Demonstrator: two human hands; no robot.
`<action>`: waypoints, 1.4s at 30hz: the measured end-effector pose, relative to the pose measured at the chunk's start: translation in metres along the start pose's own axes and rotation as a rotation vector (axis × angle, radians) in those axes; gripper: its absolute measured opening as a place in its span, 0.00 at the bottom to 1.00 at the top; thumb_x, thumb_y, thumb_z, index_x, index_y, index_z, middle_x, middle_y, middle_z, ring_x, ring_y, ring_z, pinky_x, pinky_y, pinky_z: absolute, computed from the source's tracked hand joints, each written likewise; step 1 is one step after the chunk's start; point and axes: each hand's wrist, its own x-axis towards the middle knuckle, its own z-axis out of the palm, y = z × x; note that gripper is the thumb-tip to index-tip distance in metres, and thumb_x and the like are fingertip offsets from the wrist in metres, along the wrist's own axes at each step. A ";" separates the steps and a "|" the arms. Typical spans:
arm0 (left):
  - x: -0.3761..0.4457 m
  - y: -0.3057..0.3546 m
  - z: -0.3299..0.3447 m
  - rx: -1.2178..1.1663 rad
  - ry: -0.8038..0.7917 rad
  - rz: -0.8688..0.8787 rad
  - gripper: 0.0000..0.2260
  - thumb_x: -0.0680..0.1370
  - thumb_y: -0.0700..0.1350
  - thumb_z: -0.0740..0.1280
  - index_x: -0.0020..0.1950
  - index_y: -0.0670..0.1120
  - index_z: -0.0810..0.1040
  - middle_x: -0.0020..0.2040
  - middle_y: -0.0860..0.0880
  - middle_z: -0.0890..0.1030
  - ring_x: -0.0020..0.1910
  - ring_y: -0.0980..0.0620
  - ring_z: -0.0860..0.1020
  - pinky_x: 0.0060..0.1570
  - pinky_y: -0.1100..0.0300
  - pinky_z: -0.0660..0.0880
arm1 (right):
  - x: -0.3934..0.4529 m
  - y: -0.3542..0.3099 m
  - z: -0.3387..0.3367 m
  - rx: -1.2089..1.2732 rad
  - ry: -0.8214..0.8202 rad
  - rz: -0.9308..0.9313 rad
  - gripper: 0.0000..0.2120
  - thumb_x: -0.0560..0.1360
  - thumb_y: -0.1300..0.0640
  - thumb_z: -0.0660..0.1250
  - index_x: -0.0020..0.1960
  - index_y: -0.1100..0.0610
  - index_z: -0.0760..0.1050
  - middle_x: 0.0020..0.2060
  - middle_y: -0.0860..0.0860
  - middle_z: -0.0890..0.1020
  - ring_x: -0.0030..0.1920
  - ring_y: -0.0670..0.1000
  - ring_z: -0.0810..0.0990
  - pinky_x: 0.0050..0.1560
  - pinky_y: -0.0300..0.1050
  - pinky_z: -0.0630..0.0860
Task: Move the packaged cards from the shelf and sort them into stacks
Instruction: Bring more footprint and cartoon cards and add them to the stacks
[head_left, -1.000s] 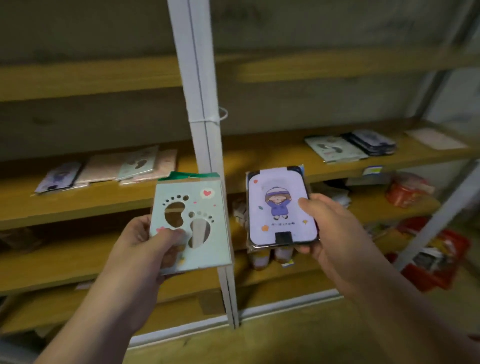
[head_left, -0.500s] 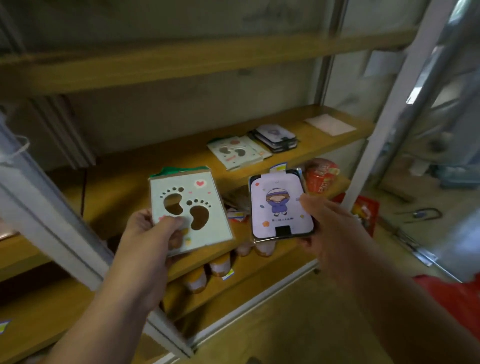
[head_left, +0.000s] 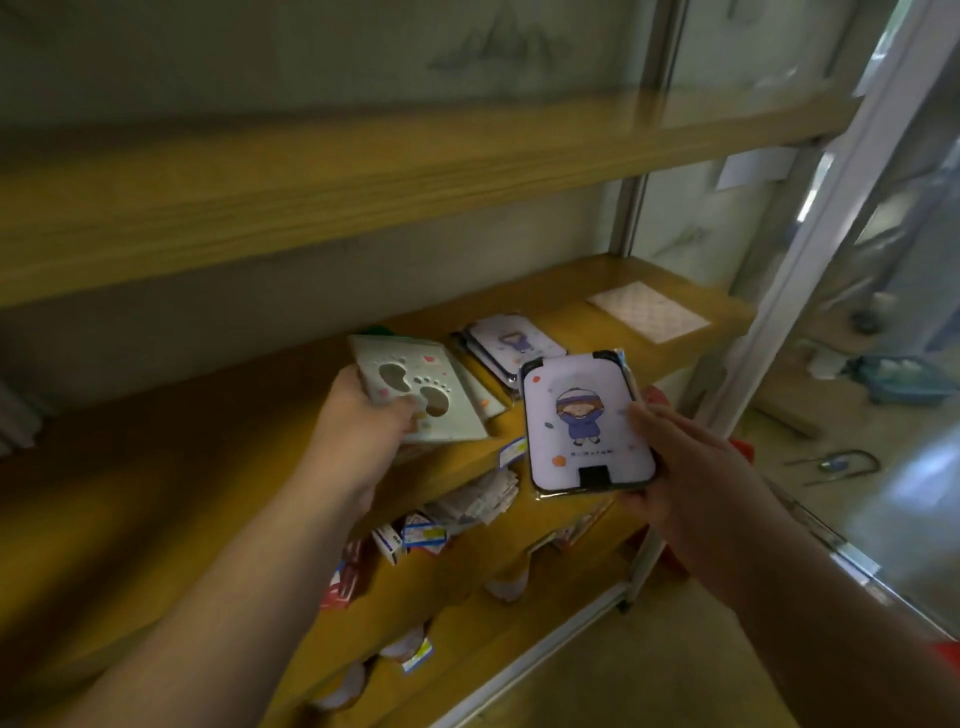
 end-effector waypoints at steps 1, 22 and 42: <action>0.009 0.000 0.006 0.026 0.009 0.006 0.19 0.77 0.39 0.72 0.66 0.52 0.74 0.55 0.54 0.82 0.51 0.55 0.81 0.42 0.60 0.76 | 0.006 0.000 -0.001 -0.014 -0.027 -0.025 0.06 0.81 0.54 0.63 0.53 0.52 0.79 0.58 0.58 0.81 0.50 0.54 0.85 0.57 0.57 0.80; 0.012 -0.005 0.080 1.002 0.409 0.132 0.22 0.78 0.46 0.66 0.72 0.51 0.72 0.74 0.45 0.69 0.73 0.40 0.62 0.67 0.43 0.60 | 0.199 -0.019 -0.062 -0.366 -0.251 0.019 0.15 0.80 0.46 0.66 0.63 0.49 0.78 0.46 0.47 0.88 0.43 0.49 0.84 0.35 0.43 0.75; -0.016 -0.004 0.134 0.991 0.487 0.148 0.23 0.78 0.48 0.67 0.73 0.49 0.72 0.74 0.49 0.70 0.75 0.46 0.61 0.73 0.43 0.61 | 0.265 -0.012 -0.037 -1.098 -0.510 -0.236 0.25 0.78 0.34 0.59 0.63 0.51 0.77 0.62 0.53 0.82 0.55 0.51 0.81 0.49 0.45 0.75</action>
